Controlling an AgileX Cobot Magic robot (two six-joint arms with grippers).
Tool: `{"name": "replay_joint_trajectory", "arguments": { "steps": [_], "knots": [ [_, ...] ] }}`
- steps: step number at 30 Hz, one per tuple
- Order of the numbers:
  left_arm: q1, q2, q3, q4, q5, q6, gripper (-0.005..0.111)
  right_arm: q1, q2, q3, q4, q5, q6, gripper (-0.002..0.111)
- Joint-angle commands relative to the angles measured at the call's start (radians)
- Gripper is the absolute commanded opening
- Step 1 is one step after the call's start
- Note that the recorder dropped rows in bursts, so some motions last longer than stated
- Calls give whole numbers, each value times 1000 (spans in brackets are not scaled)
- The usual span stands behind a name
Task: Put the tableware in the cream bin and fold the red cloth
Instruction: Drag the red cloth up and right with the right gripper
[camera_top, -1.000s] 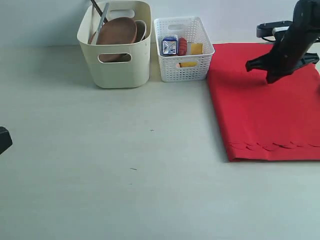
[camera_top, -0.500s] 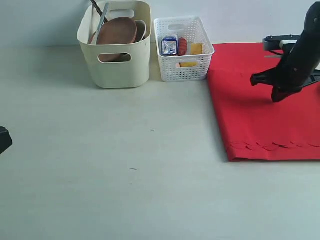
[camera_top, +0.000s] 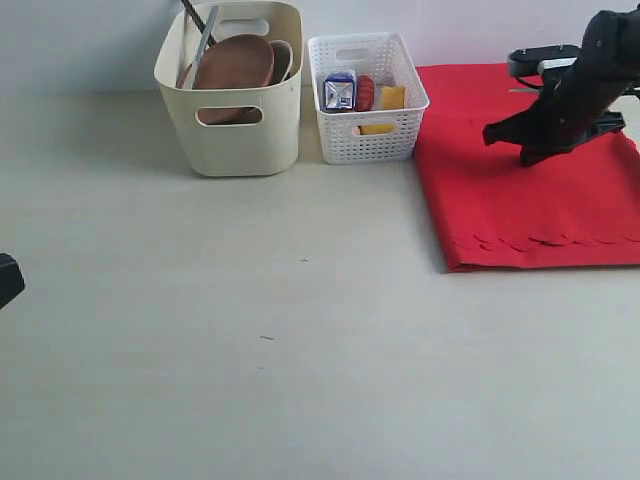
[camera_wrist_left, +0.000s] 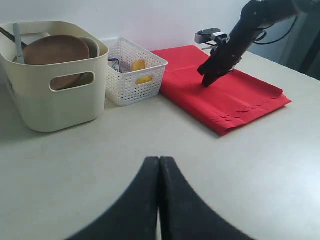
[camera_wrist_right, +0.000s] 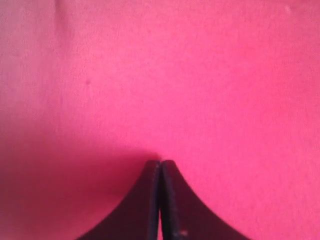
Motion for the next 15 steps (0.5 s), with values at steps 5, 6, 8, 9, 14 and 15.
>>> {"name": "replay_joint_trajectory", "arguments": {
  "steps": [5,6,8,9,14,15],
  "knots": [
    [4,-3,6,1,1,5,1,-5,-318,179,3,-77,42,0],
    [4,-3,6,1,1,5,1,-5,-360,220,3,-122,58,0],
    [4,-3,6,1,1,5,1,-3,-439,306,3,-204,93,0],
    [4,-3,6,1,1,5,1,-3,-478,352,5,-248,106,0],
    [4,-3,6,1,1,5,1,-3,-628,574,37,-457,124,0],
    [4,-3,6,1,1,5,1,-3,-656,624,53,-509,124,0]
  ]
}}
